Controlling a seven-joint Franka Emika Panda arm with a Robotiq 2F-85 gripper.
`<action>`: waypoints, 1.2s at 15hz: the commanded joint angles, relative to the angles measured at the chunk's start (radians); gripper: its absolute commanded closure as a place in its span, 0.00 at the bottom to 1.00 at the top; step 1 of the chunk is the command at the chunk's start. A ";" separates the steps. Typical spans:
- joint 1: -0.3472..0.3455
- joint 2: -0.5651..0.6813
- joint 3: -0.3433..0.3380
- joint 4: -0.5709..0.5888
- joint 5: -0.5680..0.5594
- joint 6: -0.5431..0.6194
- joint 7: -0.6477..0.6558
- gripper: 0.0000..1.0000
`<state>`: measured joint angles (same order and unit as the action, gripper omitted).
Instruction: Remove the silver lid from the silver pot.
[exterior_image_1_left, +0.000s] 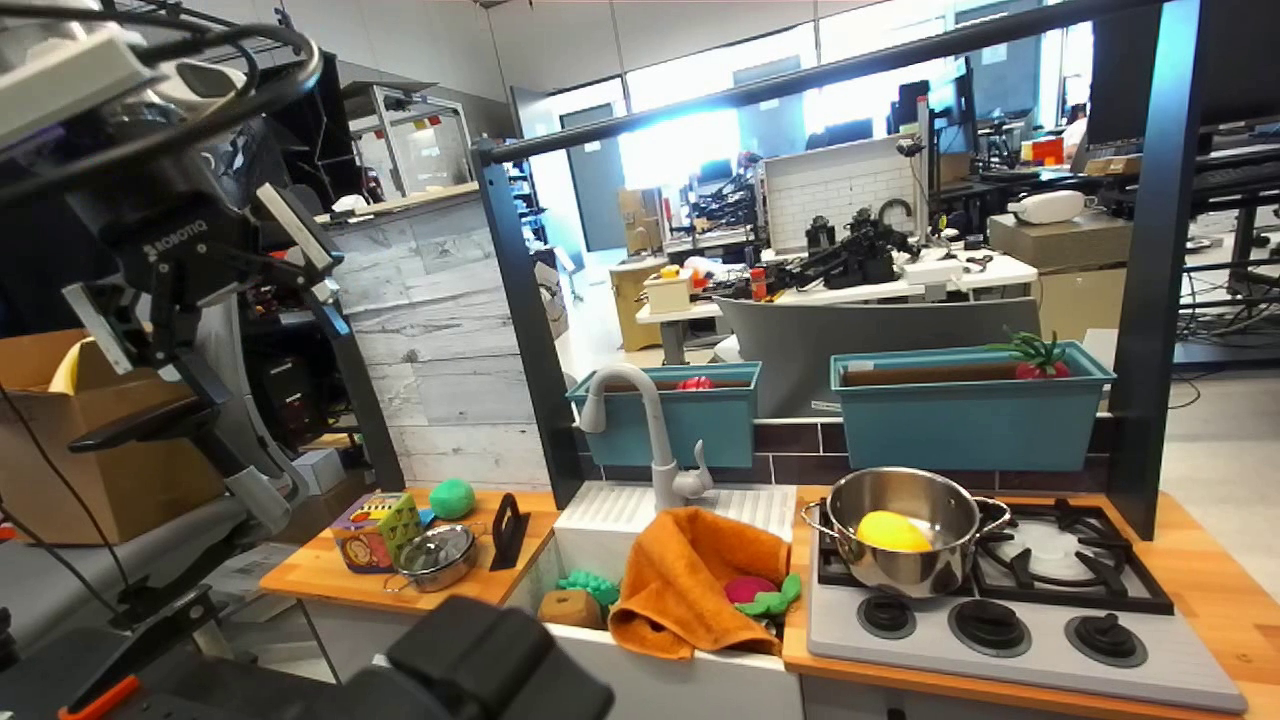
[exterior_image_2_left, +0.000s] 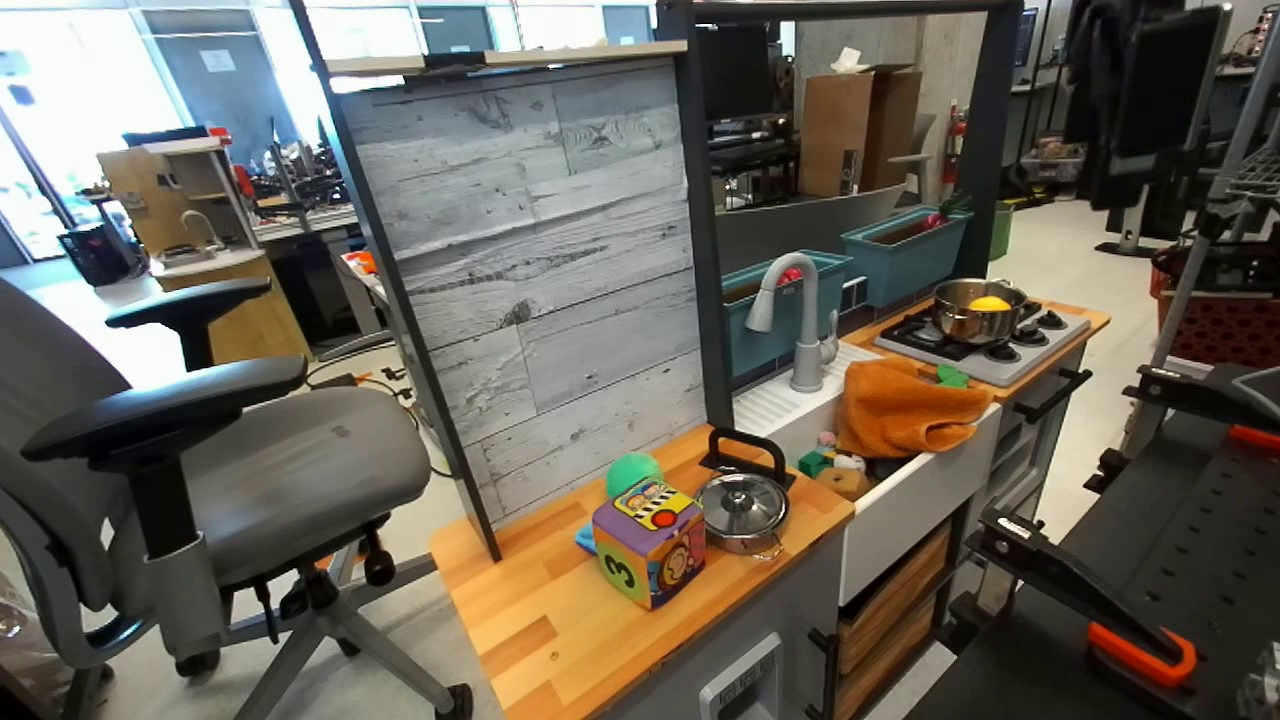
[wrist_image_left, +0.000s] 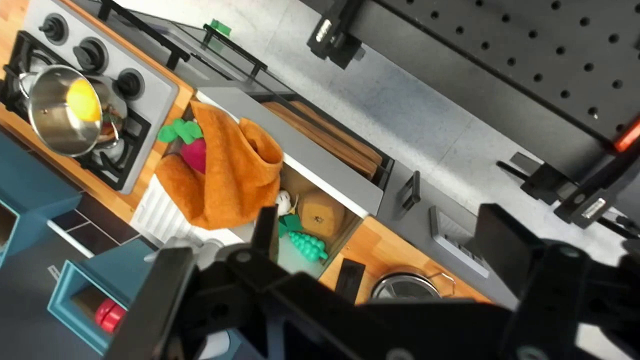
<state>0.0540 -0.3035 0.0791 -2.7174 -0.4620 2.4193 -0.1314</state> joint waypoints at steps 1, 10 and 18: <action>-0.017 0.104 0.018 0.006 -0.029 0.172 0.072 0.00; -0.085 0.522 -0.031 0.187 -0.469 0.506 0.306 0.00; -0.004 0.939 -0.089 0.463 -0.595 0.644 0.544 0.00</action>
<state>0.0078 0.4706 0.0205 -2.3840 -1.0263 3.0021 0.3501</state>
